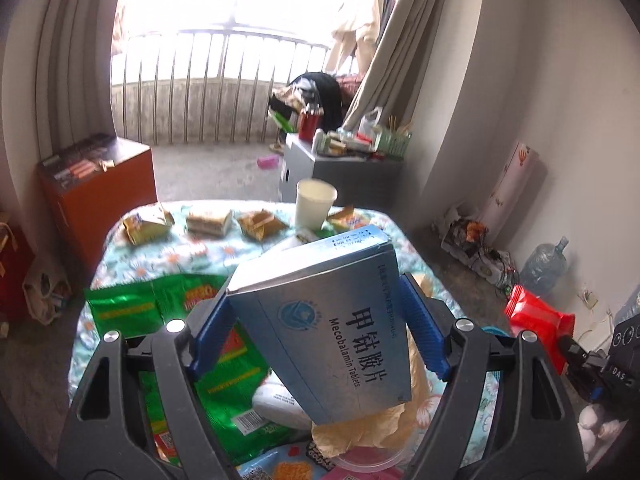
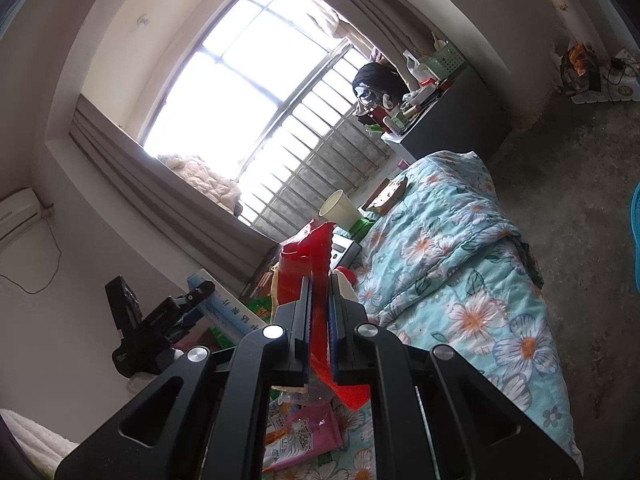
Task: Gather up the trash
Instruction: 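Carry both held items over the blue wastebasket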
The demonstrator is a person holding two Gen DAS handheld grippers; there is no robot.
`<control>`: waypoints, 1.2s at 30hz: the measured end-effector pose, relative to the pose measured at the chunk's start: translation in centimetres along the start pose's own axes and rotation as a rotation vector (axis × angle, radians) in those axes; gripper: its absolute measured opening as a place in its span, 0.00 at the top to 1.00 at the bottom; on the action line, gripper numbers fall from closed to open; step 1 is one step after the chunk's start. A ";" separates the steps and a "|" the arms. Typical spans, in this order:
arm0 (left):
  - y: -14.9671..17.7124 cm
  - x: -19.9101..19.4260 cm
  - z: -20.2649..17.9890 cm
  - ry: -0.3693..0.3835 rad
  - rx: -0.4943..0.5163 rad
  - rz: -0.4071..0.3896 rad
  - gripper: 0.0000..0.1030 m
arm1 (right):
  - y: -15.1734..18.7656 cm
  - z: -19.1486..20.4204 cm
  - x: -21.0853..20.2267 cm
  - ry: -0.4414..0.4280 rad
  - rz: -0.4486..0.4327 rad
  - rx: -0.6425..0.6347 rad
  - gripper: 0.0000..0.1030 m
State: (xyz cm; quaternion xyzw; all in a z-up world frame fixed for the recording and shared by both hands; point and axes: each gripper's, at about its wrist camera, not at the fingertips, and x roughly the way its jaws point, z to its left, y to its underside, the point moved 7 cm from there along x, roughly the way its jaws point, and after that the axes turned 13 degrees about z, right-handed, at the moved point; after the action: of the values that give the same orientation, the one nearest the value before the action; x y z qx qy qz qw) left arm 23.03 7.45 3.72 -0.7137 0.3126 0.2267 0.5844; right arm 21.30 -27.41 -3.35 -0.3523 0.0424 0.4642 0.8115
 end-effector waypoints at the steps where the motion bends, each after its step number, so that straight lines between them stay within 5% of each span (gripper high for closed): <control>1: -0.2 -0.5 -0.2 0.001 0.004 -0.013 0.28 | 0.0 0.2 -0.1 0.004 -0.002 -0.003 0.93; 10: -1.9 -4.6 -2.4 0.049 0.053 -0.106 0.28 | 0.2 1.1 -2.0 0.021 -0.042 -0.009 0.93; 19: -3.9 -6.0 -9.0 0.159 0.188 -0.132 0.28 | 0.4 -0.5 -5.8 0.062 -0.139 0.038 0.93; 36: -1.5 2.4 -32.9 0.408 0.474 0.090 0.28 | 1.1 -9.1 -17.5 0.180 -0.388 0.191 0.93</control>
State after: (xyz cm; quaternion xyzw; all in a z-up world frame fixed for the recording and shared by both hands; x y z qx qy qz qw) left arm 24.46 -24.94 10.18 -0.5736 0.4990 0.0252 0.6491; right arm 12.90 -45.24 -3.81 -0.3156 0.0897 0.2603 0.9081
